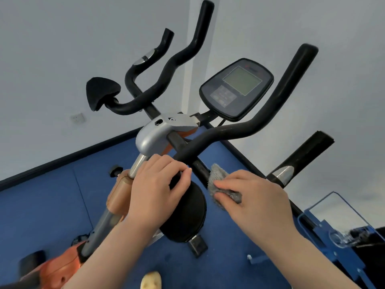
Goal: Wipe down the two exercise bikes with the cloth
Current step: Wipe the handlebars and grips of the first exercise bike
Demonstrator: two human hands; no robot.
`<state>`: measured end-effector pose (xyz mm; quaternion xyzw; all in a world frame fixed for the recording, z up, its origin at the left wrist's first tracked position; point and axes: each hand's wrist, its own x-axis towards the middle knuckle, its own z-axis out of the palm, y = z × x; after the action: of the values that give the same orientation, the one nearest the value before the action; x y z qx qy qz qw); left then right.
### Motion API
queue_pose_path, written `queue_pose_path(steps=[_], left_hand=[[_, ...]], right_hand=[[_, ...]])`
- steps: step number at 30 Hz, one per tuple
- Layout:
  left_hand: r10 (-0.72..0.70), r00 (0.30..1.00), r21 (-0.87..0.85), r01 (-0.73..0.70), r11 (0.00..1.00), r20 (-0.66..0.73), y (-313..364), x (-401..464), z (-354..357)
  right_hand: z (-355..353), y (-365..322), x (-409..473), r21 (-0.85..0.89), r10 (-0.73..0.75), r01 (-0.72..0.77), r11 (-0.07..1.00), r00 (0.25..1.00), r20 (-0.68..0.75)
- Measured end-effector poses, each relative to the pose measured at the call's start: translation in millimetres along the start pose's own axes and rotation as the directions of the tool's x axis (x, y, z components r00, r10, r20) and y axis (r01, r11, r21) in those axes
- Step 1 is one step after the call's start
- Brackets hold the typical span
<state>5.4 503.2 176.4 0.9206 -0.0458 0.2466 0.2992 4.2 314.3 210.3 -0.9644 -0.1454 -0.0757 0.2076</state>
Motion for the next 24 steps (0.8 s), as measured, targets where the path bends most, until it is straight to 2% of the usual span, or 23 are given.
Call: queue_pose_path(steps=[6,10,16,21,24], left_hand=[[-0.131,0.991,-0.233,0.121,0.965,-0.028,-8,3,3],[-0.089,0.996,-0.223,0.084,0.971,-0.010,-10,3,3],[-0.053,0.999,-0.260,0.049,0.964,-0.005,-13,4,4],[-0.031,1.000,-0.299,0.031,0.954,0.006,-13,6,5],[-0.031,0.999,-0.312,0.034,0.949,0.014,-13,6,4]], right_hand=[[12,-15,37,0.077,0.142,-0.146,0.986,0.988,0.060],[14,-19,30,-0.056,0.117,-0.115,0.992,0.993,0.031],[16,-34,48,-0.045,0.277,-0.275,0.960,0.960,0.033],[20,-40,47,-0.109,0.302,-0.296,0.949,0.952,0.051],[8,-36,37,-0.051,0.356,-0.353,0.934,0.931,0.078]])
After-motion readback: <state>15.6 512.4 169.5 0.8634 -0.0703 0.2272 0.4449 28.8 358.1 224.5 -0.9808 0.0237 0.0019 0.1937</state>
